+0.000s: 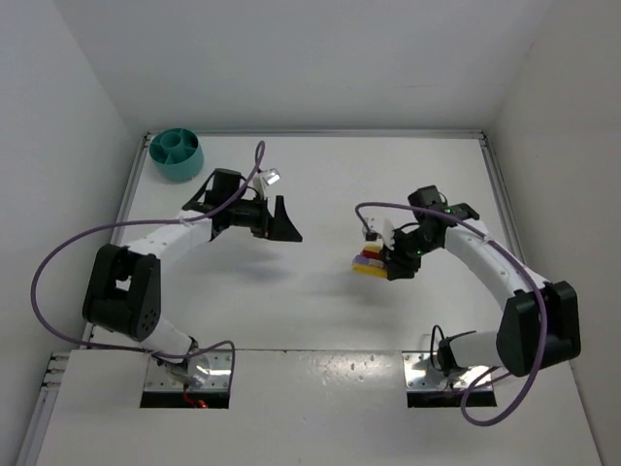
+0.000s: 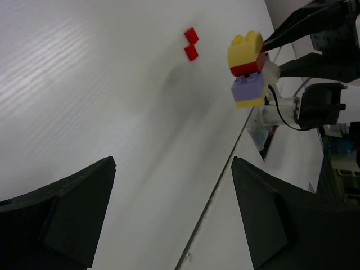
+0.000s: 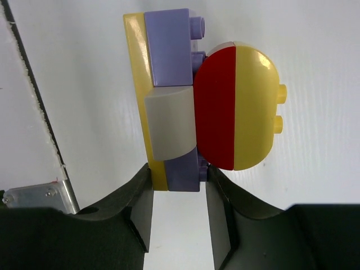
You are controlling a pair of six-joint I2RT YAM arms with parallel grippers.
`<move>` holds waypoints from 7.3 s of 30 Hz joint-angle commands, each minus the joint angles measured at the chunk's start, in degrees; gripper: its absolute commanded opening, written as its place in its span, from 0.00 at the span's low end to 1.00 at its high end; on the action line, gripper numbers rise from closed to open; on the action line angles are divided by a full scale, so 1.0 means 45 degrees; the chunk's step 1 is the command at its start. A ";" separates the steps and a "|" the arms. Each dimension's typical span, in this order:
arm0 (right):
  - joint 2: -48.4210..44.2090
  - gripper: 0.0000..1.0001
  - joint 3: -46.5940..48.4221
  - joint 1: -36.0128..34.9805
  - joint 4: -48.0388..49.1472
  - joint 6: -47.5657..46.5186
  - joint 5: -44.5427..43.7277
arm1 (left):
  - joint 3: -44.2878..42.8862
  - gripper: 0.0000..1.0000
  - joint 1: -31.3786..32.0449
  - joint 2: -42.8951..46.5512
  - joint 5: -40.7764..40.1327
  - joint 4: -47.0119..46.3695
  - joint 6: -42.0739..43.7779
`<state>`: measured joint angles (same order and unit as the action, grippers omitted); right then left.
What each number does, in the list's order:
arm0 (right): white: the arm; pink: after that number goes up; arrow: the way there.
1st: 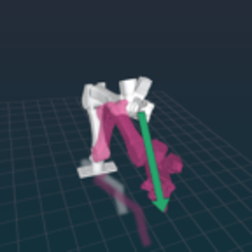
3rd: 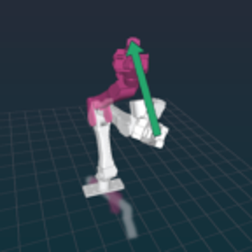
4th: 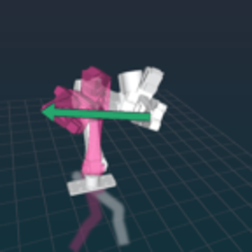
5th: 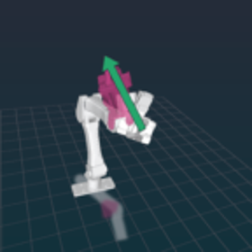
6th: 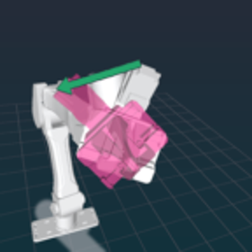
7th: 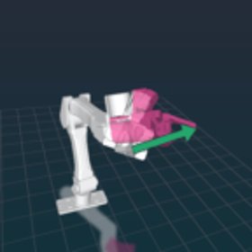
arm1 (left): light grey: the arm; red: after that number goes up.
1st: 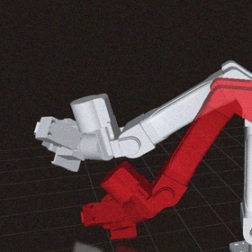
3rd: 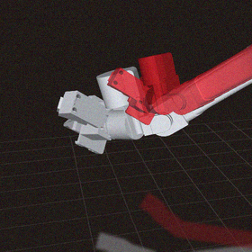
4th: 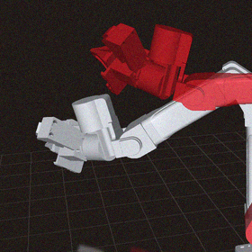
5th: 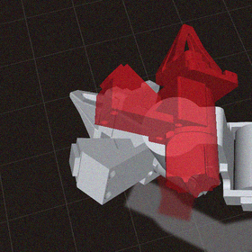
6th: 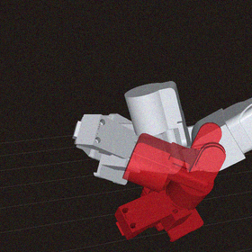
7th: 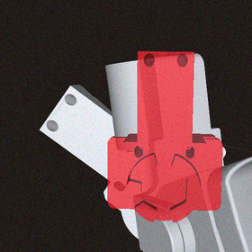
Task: Sort the legos into containers by color
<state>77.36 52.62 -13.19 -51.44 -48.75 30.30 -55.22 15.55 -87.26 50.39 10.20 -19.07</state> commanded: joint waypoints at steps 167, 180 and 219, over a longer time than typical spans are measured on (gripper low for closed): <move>0.0212 0.17 -0.1048 -0.1873 0.8462 1.1400 -0.2105 | -0.2768 0.00 0.4825 -0.2932 -0.4362 -0.3690 -0.6368; -0.1977 0.00 -0.2747 -0.1463 0.5944 0.9291 -0.3939 | -0.5813 0.00 0.4122 -0.4982 -0.5866 -0.3223 -0.5997; 0.1966 0.59 0.1468 0.0998 0.1495 0.6540 0.5391 | -0.1342 0.02 0.5156 -0.3284 -0.0361 -0.8942 -0.5079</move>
<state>83.15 57.01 -8.78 -38.15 -14.17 40.99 -61.21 36.91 -105.08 43.29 -22.22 -42.26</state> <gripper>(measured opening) 0.585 0.418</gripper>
